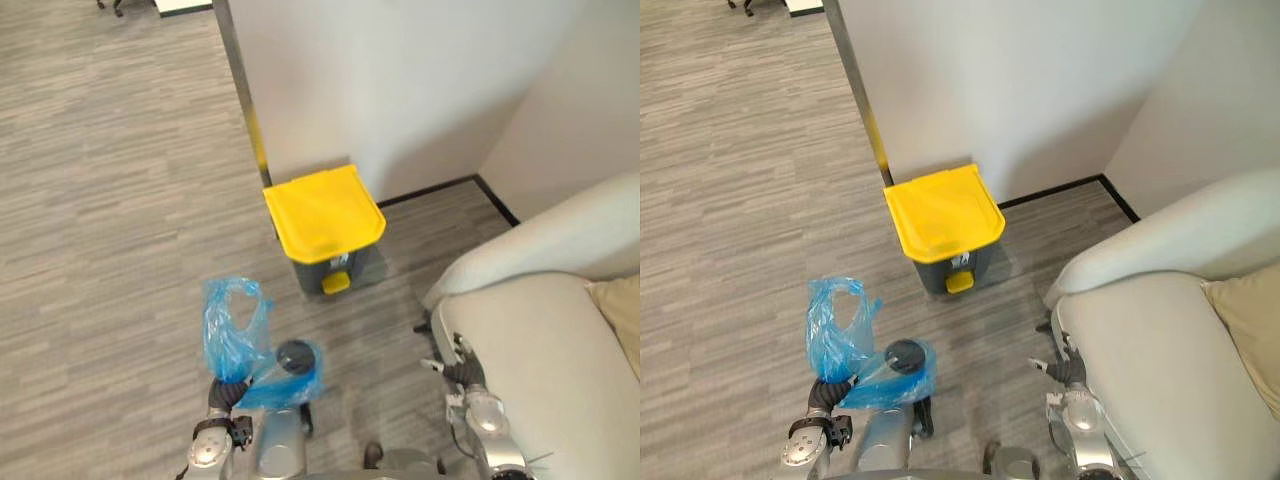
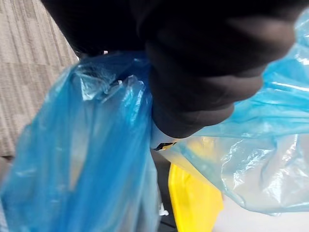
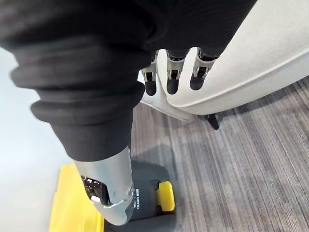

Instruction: Gather rubbish on tea table into small bin, then transfer packed bag to large trash can.

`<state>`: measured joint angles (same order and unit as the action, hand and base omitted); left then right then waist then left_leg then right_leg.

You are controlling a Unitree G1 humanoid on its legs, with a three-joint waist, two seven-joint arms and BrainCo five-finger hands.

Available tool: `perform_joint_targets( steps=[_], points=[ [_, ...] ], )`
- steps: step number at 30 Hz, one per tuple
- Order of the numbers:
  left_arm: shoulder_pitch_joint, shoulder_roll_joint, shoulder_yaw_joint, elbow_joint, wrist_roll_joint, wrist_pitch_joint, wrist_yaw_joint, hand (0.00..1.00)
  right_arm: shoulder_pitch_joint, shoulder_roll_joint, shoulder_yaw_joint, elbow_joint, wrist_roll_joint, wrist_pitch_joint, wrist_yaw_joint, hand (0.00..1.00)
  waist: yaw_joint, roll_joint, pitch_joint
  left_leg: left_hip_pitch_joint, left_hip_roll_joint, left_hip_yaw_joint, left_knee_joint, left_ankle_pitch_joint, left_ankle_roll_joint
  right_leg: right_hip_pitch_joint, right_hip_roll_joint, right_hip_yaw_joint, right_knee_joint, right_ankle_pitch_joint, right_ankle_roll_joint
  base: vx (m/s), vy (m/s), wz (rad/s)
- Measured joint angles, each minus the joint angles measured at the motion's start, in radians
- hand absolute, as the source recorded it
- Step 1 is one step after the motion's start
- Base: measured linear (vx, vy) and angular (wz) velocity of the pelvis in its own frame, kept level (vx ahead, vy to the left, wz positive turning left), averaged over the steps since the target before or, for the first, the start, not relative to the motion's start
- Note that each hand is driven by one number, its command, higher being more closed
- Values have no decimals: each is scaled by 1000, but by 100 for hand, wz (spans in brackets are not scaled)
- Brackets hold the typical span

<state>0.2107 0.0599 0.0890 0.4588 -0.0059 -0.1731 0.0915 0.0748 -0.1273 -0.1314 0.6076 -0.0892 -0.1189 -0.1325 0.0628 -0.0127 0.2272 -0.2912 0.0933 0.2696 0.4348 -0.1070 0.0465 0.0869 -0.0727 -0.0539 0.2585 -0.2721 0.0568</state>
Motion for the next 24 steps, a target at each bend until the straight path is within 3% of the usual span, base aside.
perform_joint_targets(
  steps=[2, 3, 4, 6, 9, 11, 12, 13, 16, 24],
  points=[
    [14, 0, 0, 2, 0, 5, 0, 100, -8, 7, -9, 6, -2, 7, 1, 0, -15, 1, 2, 52, -26, 10, 3, -51, 14, -31, -35, 0, 167, -8, 41, 390, 182, 6],
    [30, 6, -1, 3, 1, 11, 1, 100, -10, 13, -9, 10, -4, 8, 1, 0, -23, 3, 3, 114, -38, 9, -14, -83, 20, -82, -58, 2, 343, 11, 121, 396, 135, 7],
    [39, 14, -2, 3, 1, 11, 3, 100, -7, 17, -8, 13, -5, 8, 1, 0, -23, 4, 3, 162, -42, 8, -21, -105, 22, -113, -73, -3, 451, -2, 110, 379, 109, 11],
    [37, 45, -9, 3, 0, 11, 7, 100, -6, 23, -5, 14, -6, 8, 1, 0, -23, 2, -2, 234, -45, -4, -68, -116, 19, -210, -67, -26, 478, -38, 48, 355, 33, 19],
    [18, 52, -6, 3, 0, 11, 24, 100, 3, 22, -8, 14, -9, 9, 0, 0, -41, 3, -2, 257, -45, -57, -82, -115, 18, -286, -35, -15, 346, -34, 37, 285, -50, 57],
    [13, 54, -5, 0, 0, 10, 24, 100, 28, 24, -9, 9, -9, 10, -1, 0, -46, -8, -8, 279, -53, -84, -73, -123, -8, -280, -14, 19, 183, 48, 11, 257, -100, 78],
    [13, 60, 1, -11, 0, 10, 24, 100, 53, 29, -10, 2, -8, 10, -1, 0, -44, -25, -16, 290, -70, -99, -62, -148, -43, -285, -30, 27, 134, 148, 13, 355, -163, 60],
    [14, 38, 6, -11, 0, 11, 25, 100, 65, 26, -18, 4, -7, 15, -2, 0, -46, 5, -35, 296, -45, -128, -60, -156, -53, -264, -17, -2, 135, 146, 6, 349, -166, 46],
    [31, 0, 2, -26, 0, 9, 23, 100, 67, 25, -20, -12, -3, 12, -2, 0, -41, 39, -61, 304, -14, -136, -97, -153, -66, -228, 10, -35, 66, 150, 0, 249, -137, 15],
    [26, -14, -20, -21, 0, 10, 16, 100, 89, 45, -73, -4, 10, 12, -21, 0, -43, 36, -75, 336, -7, -155, -159, -142, -84, -152, 15, -87, -41, 175, -7, 76, -10, 18]
  ],
)
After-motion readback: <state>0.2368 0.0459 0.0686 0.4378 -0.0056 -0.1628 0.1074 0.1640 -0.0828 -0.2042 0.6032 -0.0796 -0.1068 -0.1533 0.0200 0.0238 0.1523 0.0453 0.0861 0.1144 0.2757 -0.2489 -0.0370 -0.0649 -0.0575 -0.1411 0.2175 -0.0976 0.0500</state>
